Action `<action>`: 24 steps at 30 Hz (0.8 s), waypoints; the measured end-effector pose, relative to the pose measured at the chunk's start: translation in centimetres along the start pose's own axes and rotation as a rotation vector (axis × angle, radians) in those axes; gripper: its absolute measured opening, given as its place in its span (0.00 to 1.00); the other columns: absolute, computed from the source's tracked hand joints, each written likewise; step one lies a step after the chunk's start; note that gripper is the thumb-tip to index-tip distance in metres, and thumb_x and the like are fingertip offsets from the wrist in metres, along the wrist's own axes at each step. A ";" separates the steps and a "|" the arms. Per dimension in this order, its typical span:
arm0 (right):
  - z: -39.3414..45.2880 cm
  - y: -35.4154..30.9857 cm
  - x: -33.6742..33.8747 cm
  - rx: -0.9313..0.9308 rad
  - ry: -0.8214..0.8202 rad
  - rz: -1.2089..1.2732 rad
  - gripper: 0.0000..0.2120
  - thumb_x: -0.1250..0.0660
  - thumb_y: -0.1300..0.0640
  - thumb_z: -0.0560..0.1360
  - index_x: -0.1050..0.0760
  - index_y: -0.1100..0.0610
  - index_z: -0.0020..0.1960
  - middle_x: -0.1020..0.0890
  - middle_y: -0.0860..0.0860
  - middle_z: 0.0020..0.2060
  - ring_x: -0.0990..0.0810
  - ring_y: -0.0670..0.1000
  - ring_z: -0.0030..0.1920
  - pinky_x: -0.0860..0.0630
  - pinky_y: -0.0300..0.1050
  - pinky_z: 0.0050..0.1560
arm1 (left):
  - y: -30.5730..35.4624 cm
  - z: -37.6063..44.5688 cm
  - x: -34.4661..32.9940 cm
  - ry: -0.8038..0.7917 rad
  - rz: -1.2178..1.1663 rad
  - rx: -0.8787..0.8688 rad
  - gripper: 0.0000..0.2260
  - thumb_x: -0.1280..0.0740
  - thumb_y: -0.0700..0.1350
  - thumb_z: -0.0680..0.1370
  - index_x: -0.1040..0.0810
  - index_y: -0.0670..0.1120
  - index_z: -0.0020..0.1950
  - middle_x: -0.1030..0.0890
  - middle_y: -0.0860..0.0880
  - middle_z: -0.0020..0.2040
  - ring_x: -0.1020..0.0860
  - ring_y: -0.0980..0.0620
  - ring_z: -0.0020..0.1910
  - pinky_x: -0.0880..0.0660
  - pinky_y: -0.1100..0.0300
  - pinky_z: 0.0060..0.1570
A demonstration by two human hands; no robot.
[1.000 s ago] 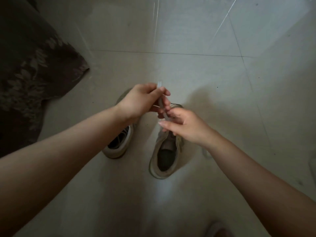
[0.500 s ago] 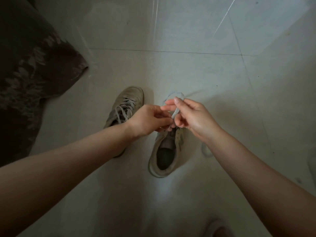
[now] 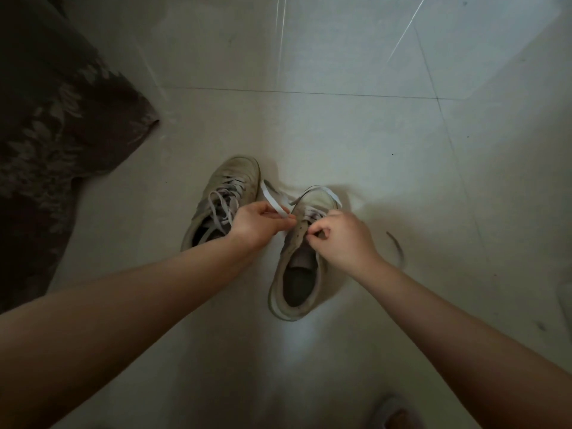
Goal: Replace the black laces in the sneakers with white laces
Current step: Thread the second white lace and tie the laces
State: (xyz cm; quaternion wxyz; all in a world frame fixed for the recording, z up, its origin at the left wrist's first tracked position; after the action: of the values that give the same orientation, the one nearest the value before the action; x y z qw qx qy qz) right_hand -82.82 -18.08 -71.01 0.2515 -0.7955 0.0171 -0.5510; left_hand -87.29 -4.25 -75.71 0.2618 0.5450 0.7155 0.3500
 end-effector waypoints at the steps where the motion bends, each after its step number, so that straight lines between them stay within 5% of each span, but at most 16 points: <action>1: 0.1 -0.1 -0.1 -0.024 -0.010 0.020 0.06 0.31 0.52 0.72 0.17 0.51 0.46 0.33 0.43 0.30 0.31 0.45 0.38 0.38 0.40 0.32 | -0.1 0.0 -0.2 -0.001 -0.017 0.006 0.08 0.26 0.33 0.69 0.22 0.43 0.43 0.17 0.48 0.42 0.19 0.60 0.37 0.24 0.72 0.39; 5: 0.2 1.0 -1.3 -0.138 -0.066 0.177 0.08 0.31 0.56 0.72 0.18 0.60 0.45 0.24 0.54 0.32 0.29 0.48 0.35 0.39 0.41 0.30 | -0.6 -0.2 -0.8 0.004 -0.071 0.030 0.08 0.27 0.32 0.69 0.22 0.42 0.41 0.18 0.49 0.39 0.20 0.60 0.35 0.24 0.72 0.36; 10: 0.4 1.6 -2.5 -0.150 -0.056 0.400 0.08 0.30 0.61 0.71 0.20 0.68 0.42 0.30 0.55 0.29 0.33 0.48 0.32 0.42 0.42 0.32 | -1.6 0.1 -1.1 0.008 -0.185 0.074 0.07 0.28 0.32 0.69 0.21 0.42 0.41 0.18 0.48 0.37 0.20 0.55 0.38 0.22 0.68 0.40; 14: 0.8 1.2 -2.8 -0.081 -0.056 0.395 0.08 0.30 0.61 0.71 0.20 0.67 0.41 0.25 0.62 0.31 0.31 0.51 0.32 0.38 0.45 0.33 | -2.0 -0.3 -1.0 0.031 -0.210 0.050 0.06 0.28 0.32 0.70 0.21 0.41 0.42 0.18 0.48 0.37 0.20 0.56 0.37 0.22 0.68 0.40; 20: 0.6 0.7 -1.7 0.059 0.069 0.391 0.08 0.31 0.63 0.71 0.21 0.65 0.34 0.22 0.58 0.31 0.24 0.56 0.35 0.29 0.50 0.37 | -0.8 -1.1 -1.1 0.024 -0.069 -0.109 0.09 0.26 0.37 0.70 0.21 0.42 0.49 0.18 0.48 0.41 0.19 0.58 0.40 0.23 0.69 0.42; 24: -0.5 1.8 -1.3 -0.022 0.121 0.570 0.05 0.29 0.64 0.71 0.19 0.59 0.37 0.21 0.49 0.31 0.23 0.47 0.34 0.28 0.41 0.38 | 1.9 -0.9 -1.5 0.014 0.164 -0.273 0.11 0.32 0.30 0.71 0.25 0.47 0.37 0.22 0.50 0.38 0.22 0.59 0.38 0.27 0.72 0.41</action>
State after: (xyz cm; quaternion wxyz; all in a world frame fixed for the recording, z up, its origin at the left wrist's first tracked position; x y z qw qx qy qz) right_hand -83.32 -19.48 -72.74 0.3860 -0.7272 0.2607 -0.5042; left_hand -86.43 -5.57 -73.69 0.2990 0.5585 0.6161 0.4681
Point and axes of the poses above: each hand's wrist, its own z-axis towards the middle knuckle, its own x-axis out of the back of the hand, y = z × x, the point moved 10 cm from there along z, towards the middle knuckle
